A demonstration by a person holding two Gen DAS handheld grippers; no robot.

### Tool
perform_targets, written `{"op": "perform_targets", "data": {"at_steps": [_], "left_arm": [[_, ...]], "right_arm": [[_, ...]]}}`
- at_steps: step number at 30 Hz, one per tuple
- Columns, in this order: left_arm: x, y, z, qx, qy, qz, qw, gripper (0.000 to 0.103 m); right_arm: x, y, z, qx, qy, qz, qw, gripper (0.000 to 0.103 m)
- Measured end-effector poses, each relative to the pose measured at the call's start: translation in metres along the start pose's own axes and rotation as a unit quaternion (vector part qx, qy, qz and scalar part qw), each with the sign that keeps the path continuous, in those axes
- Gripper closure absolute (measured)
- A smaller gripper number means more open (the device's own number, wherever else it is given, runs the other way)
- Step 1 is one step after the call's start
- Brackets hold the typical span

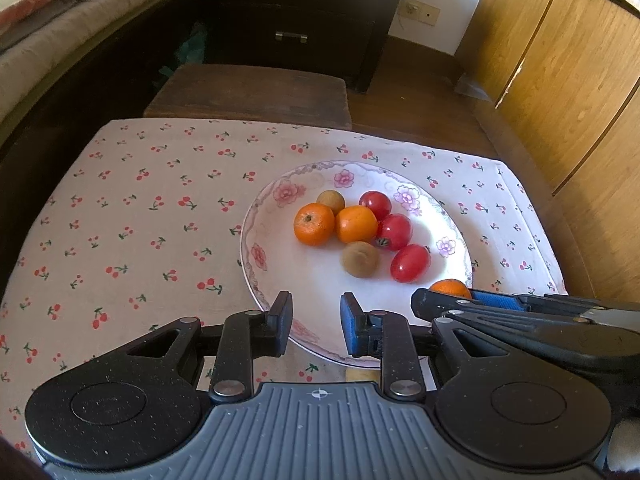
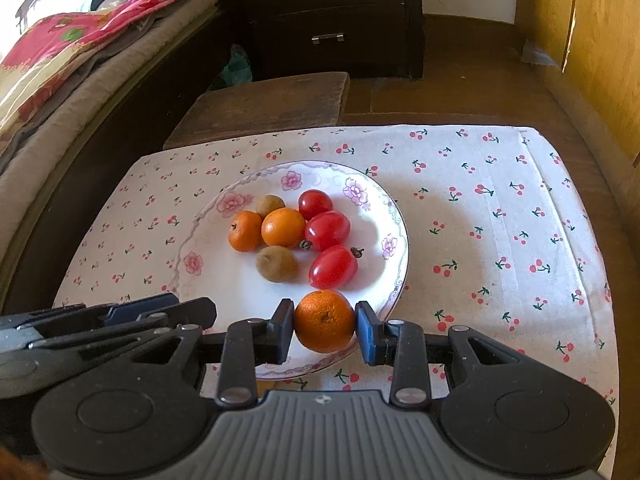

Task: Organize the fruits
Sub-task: 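Open the left tool to drop the tan fruit while the right tool releases the mandarin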

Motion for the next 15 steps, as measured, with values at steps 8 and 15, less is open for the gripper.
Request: {"op": "perform_targets", "data": {"at_steps": [8,15], "left_arm": [[-0.0022,0.0011,0.0003,-0.001,-0.005,0.002,1.0,0.069],[-0.0021,-0.0009,0.0005,0.0,-0.007,0.0,1.0,0.069]], "right_arm": [[-0.0017,0.0003,0.0065,0.01,0.017,0.008,1.0,0.068],[-0.0023,-0.0022,0.0054,0.011,0.018,0.005,1.0,0.068]]}}
Point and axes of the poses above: each gripper's, at about its wrist camera, not at the fingertips, and y roughly the way its jaws point, x to its right, z to its top, the point moved 10 cm from there along y, roughly the way its jaws point, and after that the axes turned 13 degrees about x, right-handed, at the moved point
